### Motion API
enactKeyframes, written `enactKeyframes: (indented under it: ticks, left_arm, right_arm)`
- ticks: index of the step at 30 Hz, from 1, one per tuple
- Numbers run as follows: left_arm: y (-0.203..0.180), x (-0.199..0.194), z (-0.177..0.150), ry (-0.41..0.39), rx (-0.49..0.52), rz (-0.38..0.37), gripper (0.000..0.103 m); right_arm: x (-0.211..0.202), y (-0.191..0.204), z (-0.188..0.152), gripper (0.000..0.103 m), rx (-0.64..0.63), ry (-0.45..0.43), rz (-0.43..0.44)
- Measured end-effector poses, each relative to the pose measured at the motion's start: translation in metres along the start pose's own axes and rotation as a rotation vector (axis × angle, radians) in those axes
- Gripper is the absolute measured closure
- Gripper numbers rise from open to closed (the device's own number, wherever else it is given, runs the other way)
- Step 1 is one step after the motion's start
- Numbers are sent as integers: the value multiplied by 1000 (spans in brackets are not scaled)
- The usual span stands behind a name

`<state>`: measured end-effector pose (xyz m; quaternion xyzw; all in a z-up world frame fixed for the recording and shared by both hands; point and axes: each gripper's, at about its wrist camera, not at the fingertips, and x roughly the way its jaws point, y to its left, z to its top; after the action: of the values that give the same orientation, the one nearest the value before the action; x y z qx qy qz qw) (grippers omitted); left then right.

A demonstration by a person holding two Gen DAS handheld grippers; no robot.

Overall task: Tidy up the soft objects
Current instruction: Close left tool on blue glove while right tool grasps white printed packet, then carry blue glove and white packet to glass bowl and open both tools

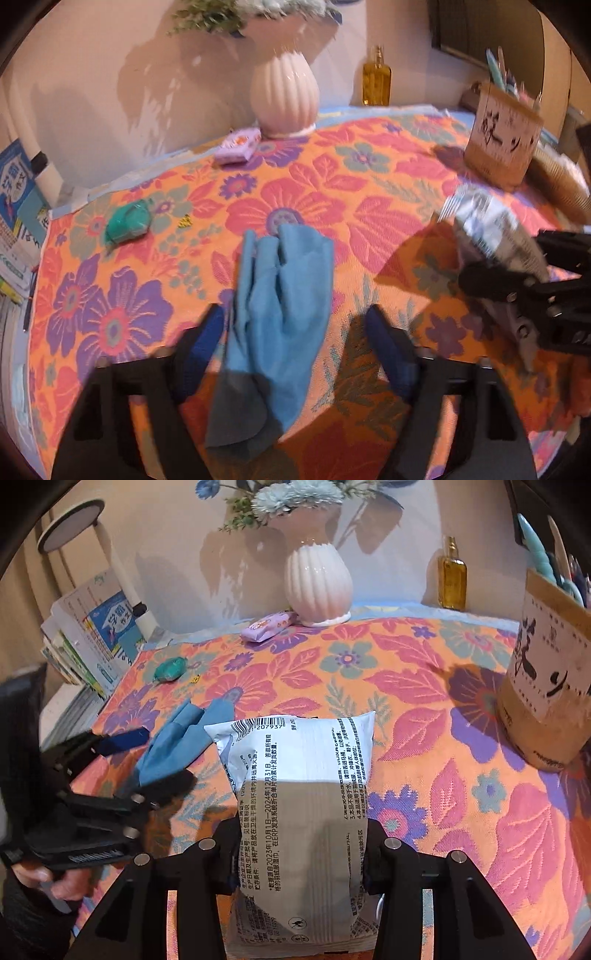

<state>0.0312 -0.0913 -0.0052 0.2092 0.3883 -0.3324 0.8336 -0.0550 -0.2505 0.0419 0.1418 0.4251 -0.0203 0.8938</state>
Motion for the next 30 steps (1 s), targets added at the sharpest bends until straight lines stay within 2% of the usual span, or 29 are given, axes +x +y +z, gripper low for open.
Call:
enactKeyframes:
  ticks: [1,2,3,6,9,10,11,15,18,21,27,30]
  left_arm:
    - [0,-2,0,-12,-10,-20,52]
    - [3,-3,1,-22,-20,-33,73]
    - [4,-2,1,-25,-29,-31,85]
    - [10,-2,1,-35,-69,-45,94]
    - [15,-4,0,-45,-113,-59,96]
    - [16,-5,0,-52,-121,-57,96]
    - [17,-7,-1,-63,-127,-56,96]
    - [21,-18,-1,-107,-162,-84,96]
    - [22,-34,0,-147,-204,-145,96]
    - [12,-58,10,-197,-172,-153,96]
    - [-18,-113,47,-329,-128,-220,96]
    - [-46,-140,69,-393,-80,-260,96]
  right_arm:
    - [0,0,0,54,4,3,1]
    - [1,0,0,53,6,7,1]
    - [2,1,0,52,4,9,-2]
    - [2,6,-1,51,-23,10,-27]
    - [4,11,-2,51,-51,8,-51]
    - [3,13,-2,57,-68,3,-59]
    - [2,16,-3,59,-85,-6,-61]
    - [-9,34,-9,61,-173,-75,-112]
    - [-16,33,-9,62,-155,-107,-146]
    - [-28,27,-9,62,-111,-120,-140]
    - [-92,22,7,62,-62,-242,-168]
    - [-142,12,19,62,-36,-333,-229]
